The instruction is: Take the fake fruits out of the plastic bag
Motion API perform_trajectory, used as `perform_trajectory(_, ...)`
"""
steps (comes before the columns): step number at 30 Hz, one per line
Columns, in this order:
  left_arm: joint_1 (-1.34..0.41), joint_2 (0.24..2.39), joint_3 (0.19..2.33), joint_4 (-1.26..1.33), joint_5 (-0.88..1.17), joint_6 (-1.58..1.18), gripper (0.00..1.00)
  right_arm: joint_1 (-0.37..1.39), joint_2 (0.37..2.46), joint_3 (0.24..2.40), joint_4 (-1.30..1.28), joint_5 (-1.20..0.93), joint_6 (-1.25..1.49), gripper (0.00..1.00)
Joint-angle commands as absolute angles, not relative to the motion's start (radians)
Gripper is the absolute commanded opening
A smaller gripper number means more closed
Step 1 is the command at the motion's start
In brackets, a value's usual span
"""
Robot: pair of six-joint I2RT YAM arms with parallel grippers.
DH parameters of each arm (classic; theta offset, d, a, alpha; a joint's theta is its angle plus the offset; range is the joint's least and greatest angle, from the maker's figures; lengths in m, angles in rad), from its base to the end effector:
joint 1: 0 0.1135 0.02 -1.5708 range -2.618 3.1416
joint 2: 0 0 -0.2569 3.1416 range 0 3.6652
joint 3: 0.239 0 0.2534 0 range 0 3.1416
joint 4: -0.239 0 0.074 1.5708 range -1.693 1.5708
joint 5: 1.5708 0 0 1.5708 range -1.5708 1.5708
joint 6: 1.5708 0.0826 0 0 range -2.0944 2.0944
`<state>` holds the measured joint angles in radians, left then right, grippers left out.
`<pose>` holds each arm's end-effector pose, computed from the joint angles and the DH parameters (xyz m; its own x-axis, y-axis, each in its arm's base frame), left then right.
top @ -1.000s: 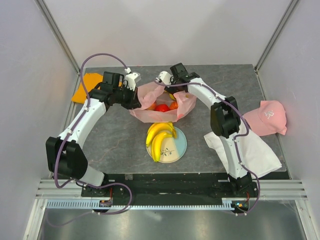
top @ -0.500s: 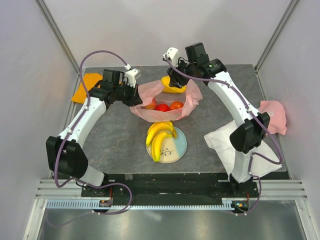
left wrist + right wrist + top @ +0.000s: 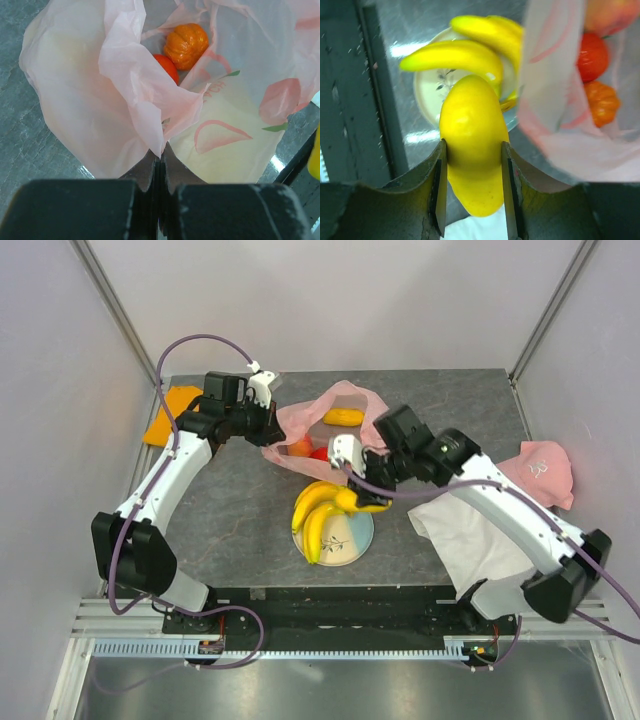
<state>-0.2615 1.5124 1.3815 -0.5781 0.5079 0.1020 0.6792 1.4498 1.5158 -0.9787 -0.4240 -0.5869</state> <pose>0.3450 -0.1339 0.3021 -0.5664 0.2437 -0.7873 0.6435 0.7276 -0.2377 0.2292 0.2287 0.3265 -0.0871 -0.7190 -0.6895 -0.9807 0.1837 -0.0677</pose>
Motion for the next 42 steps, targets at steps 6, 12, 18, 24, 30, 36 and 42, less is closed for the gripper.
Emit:
perform_trajectory(6, -0.267, 1.482, 1.401, -0.557, 0.489, 0.106, 0.02, 0.716, 1.354, 1.269, -0.905, -0.286, -0.432, 0.18)
perform_trajectory(12, -0.265, 1.460, 1.370, -0.564, 0.479, 0.115, 0.02, 0.632, 1.347, 1.174, -0.835, -0.261, -0.048, 0.15)
perform_trajectory(18, -0.267, 1.466, 1.367, -0.594, 0.485, 0.124, 0.02, 0.509, 1.380, 1.132, -0.770, -0.274, 0.202, 0.13)
perform_trajectory(24, -0.267, 1.485, 1.376, -0.607, 0.471, 0.140, 0.02, 0.463, 1.511, 1.124, -0.605, -0.325, 0.392, 0.15)
perform_trajectory(30, -0.267, 1.474, 1.365, -0.612, 0.454, 0.149, 0.02, 0.425, 1.588, 1.112, -0.598, -0.296, 0.448, 0.17)
perform_trajectory(36, -0.265, 1.463, 1.345, -0.611, 0.436, 0.167, 0.02, 0.417, 1.615, 1.082, -0.537, -0.370, 0.499, 0.17)
perform_trajectory(42, -0.267, 1.466, 1.333, -0.607, 0.448, 0.164, 0.02, 0.417, 1.631, 1.055, -0.489, -0.426, 0.526, 0.17)
